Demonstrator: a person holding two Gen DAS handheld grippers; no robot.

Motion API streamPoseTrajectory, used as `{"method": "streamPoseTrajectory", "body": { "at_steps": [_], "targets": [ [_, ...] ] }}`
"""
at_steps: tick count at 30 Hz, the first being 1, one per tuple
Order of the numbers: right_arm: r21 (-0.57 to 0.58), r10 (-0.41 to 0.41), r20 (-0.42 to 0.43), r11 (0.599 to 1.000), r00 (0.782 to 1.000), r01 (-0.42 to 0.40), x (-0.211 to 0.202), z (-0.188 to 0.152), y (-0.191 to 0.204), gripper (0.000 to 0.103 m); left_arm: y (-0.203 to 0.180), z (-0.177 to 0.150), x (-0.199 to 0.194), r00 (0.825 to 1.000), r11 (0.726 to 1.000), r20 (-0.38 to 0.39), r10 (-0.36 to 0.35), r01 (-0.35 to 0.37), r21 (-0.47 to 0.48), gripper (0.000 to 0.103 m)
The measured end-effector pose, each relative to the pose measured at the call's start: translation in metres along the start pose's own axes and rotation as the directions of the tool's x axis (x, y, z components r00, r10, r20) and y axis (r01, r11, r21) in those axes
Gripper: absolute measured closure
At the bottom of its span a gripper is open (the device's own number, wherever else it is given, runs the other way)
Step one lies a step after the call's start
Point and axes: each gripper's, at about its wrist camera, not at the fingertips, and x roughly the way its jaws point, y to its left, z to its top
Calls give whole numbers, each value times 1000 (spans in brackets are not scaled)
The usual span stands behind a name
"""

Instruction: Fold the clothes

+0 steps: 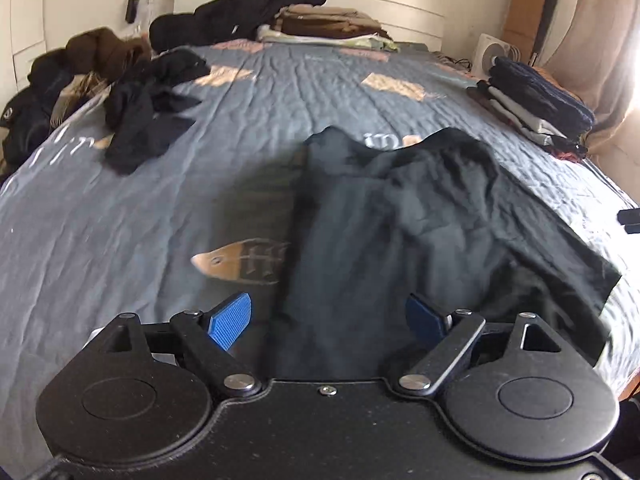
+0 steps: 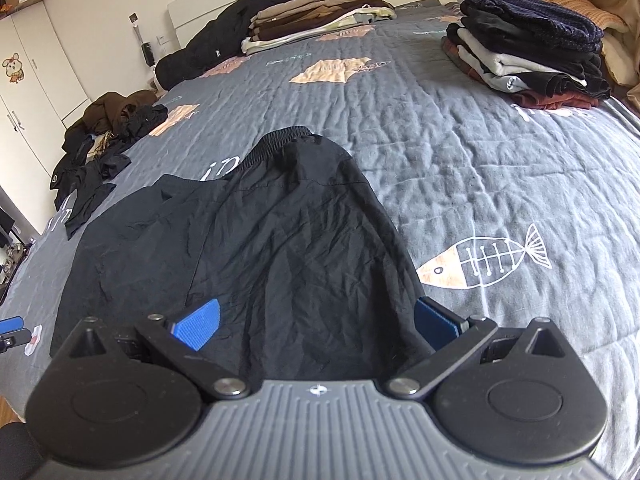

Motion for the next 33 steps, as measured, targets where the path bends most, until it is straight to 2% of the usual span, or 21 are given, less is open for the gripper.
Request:
{"method": "streamPoseTrajectory", "body": {
  "at_steps": [2,3,6,9,12,15,17,18,19,23,25,29,33],
  "targets": [
    [-3,-1,-5,1000,1000,1,4,0,2,0,7,-11,1,1000,997,0,12,-12,79,23],
    [-5,0,-8,1000,1000,0,6,0,4,0,11,-15,2,1000,997,-9,-29,30,76,23],
    [-15,1,-20,1000,1000,-1,13,-1,10,0,23,-26,5,985,985,-27,-171,172,30,23],
    [-31,2,-34,1000,999,-3,20,-2,18,0,33,-23,21,983,983,-29,-183,183,2,23],
    [-49,6,-42,999,999,-9,23,-3,25,0,53,-15,43,973,967,-28,-231,226,-116,23],
    [-65,9,-50,998,999,-12,26,-5,30,0,51,-14,57,957,956,-80,-279,270,-111,30],
    [-68,5,-57,998,998,-9,28,-6,31,0,48,-14,65,943,949,-117,-310,299,-104,48],
    [-68,3,-60,998,998,-7,30,-6,31,0,47,-13,70,936,944,-136,-325,314,-101,74],
    [-68,0,-62,998,998,-5,30,-6,31,0,45,-13,74,928,940,-154,-340,328,-98,92],
    [-66,-1,-63,998,998,-3,32,-6,31,0,37,-13,69,903,918,-169,-395,384,-96,99],
    [-67,3,-63,998,998,-7,32,-6,32,0,39,-11,61,904,915,-147,-401,389,-106,100],
    [-77,7,-63,997,998,-12,31,-8,35,0,63,-2,41,920,920,-114,-376,356,-163,100],
    [-78,12,-62,997,998,-17,30,-7,35,0,82,1,21,928,926,-127,-349,322,-196,100]
  ]
}}
